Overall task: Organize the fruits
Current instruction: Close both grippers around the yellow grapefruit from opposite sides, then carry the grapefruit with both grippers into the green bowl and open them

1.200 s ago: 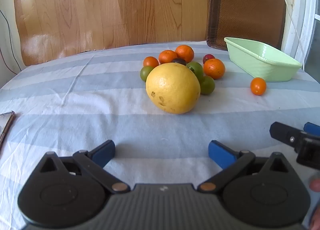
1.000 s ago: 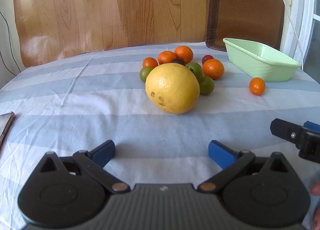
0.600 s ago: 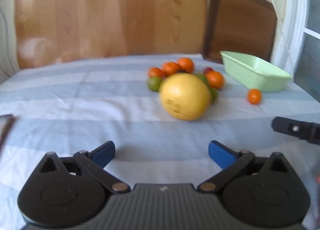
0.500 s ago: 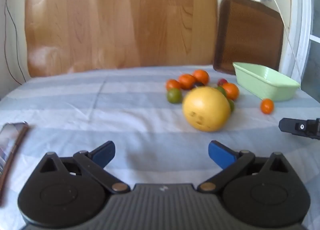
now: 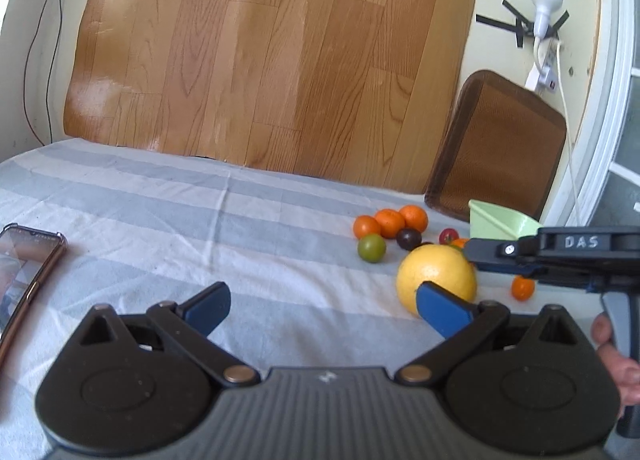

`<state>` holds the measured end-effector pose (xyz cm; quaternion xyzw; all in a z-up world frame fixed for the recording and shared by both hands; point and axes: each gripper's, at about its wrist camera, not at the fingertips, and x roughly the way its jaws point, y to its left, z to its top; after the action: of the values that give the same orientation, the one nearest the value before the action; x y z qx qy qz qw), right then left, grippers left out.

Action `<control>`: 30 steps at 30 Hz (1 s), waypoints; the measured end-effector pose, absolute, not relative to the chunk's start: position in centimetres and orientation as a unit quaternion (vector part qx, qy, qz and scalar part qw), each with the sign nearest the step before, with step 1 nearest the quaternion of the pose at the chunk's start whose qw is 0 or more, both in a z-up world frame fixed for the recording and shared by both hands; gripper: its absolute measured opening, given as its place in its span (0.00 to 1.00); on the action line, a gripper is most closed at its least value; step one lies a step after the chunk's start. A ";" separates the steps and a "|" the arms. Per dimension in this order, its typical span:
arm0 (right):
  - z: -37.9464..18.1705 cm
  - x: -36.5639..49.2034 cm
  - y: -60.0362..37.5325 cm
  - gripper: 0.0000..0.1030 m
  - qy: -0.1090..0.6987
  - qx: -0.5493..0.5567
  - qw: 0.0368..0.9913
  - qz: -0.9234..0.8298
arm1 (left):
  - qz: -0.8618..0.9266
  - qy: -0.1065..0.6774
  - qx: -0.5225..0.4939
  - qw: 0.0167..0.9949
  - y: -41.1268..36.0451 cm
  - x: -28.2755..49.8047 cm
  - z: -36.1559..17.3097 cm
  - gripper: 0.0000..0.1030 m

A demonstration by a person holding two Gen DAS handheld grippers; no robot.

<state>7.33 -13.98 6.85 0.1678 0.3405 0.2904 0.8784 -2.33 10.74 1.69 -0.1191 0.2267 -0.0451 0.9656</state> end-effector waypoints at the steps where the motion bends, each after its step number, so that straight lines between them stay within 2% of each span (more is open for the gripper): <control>1: 6.9 7.2 -13.8 0.26 0.342 0.168 0.876 0.296 | -0.047 0.224 -0.123 0.966 10.8 -2.4 1.7 1.00; 12: 7.2 3.0 -9.9 0.30 0.312 0.045 0.885 0.342 | -0.082 0.225 -0.150 0.959 11.6 -2.7 1.5 1.00; 13: 7.1 3.0 -9.9 0.32 0.313 0.043 0.885 0.343 | -0.084 0.225 -0.148 0.959 11.5 -2.7 1.5 1.00; 14: 7.1 3.2 -10.0 0.44 0.313 0.043 0.884 0.345 | -0.088 0.227 -0.146 0.959 11.5 -2.7 1.5 1.00; 15: 7.0 3.2 -10.0 0.48 0.311 0.043 0.886 0.343 | -0.095 0.231 -0.147 0.957 11.4 -2.5 1.6 1.00; 18: 6.7 3.1 -9.9 0.52 0.310 0.031 0.889 0.337 | -0.124 0.244 -0.162 0.948 11.4 -1.6 1.7 1.00; 20: 6.5 3.1 -9.9 0.61 0.313 0.023 0.886 0.342 | -0.145 0.253 -0.175 0.940 11.2 -0.9 2.0 1.00; 23: 6.6 2.6 -9.8 0.63 0.298 -0.001 0.889 0.348 | -0.165 0.263 -0.179 0.934 10.6 0.0 2.5 0.97; 27: 6.3 2.9 -9.0 0.66 0.293 -0.039 0.885 0.361 | -0.188 0.292 -0.165 0.923 9.2 1.7 2.9 0.89; 29: 5.7 3.4 -8.4 0.68 0.295 -0.051 0.881 0.366 | -0.184 0.315 -0.150 0.919 8.2 2.6 2.7 0.88; 30: 5.4 3.6 -8.0 0.68 0.298 -0.057 0.879 0.368 | -0.179 0.326 -0.142 0.917 7.7 3.1 2.5 0.82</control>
<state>3.59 -8.00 5.42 -0.0574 0.2978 0.3682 0.8789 3.06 7.75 2.50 -0.1419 0.3259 -0.1788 0.9174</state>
